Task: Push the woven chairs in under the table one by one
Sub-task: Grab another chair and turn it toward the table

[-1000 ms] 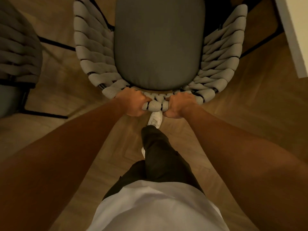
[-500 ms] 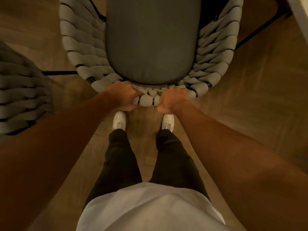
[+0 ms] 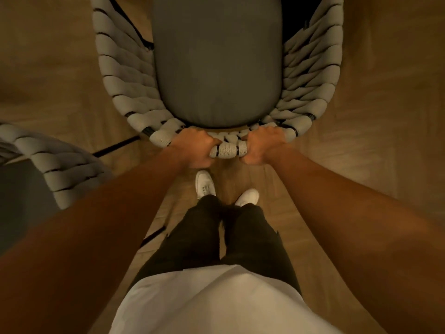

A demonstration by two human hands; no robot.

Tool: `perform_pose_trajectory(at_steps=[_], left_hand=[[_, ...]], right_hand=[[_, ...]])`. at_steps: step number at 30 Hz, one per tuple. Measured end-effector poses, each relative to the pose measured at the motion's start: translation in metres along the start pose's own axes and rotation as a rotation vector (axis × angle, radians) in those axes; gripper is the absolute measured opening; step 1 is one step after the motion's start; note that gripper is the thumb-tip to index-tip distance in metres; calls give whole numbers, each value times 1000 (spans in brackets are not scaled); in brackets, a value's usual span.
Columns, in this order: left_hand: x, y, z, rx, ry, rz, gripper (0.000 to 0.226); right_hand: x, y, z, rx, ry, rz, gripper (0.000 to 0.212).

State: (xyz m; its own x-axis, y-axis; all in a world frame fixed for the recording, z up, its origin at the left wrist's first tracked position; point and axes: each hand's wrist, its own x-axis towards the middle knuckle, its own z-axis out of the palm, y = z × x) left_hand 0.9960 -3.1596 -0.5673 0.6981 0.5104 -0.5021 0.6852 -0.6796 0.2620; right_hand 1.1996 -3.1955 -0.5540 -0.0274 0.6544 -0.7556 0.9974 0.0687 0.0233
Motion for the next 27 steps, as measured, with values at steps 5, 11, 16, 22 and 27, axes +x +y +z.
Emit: perform_pose_trajectory(at_steps=[5, 11, 16, 22, 27], left_hand=[[-18, 6, 11, 80, -3, 69, 42], [-39, 12, 17, 109, -99, 83, 42], [-57, 16, 23, 183, -147, 143, 41], [-43, -1, 9, 259, -178, 240, 48], [-6, -38, -27, 271, -170, 261, 49]], right_hand=[[-22, -20, 30, 59, -19, 77, 55], [-49, -43, 61, 151, -6, 133, 52], [-71, -68, 82, 234, -29, 179, 50], [-56, -71, 74, 269, -60, 220, 53], [-23, -64, 31, 312, -51, 242, 51]])
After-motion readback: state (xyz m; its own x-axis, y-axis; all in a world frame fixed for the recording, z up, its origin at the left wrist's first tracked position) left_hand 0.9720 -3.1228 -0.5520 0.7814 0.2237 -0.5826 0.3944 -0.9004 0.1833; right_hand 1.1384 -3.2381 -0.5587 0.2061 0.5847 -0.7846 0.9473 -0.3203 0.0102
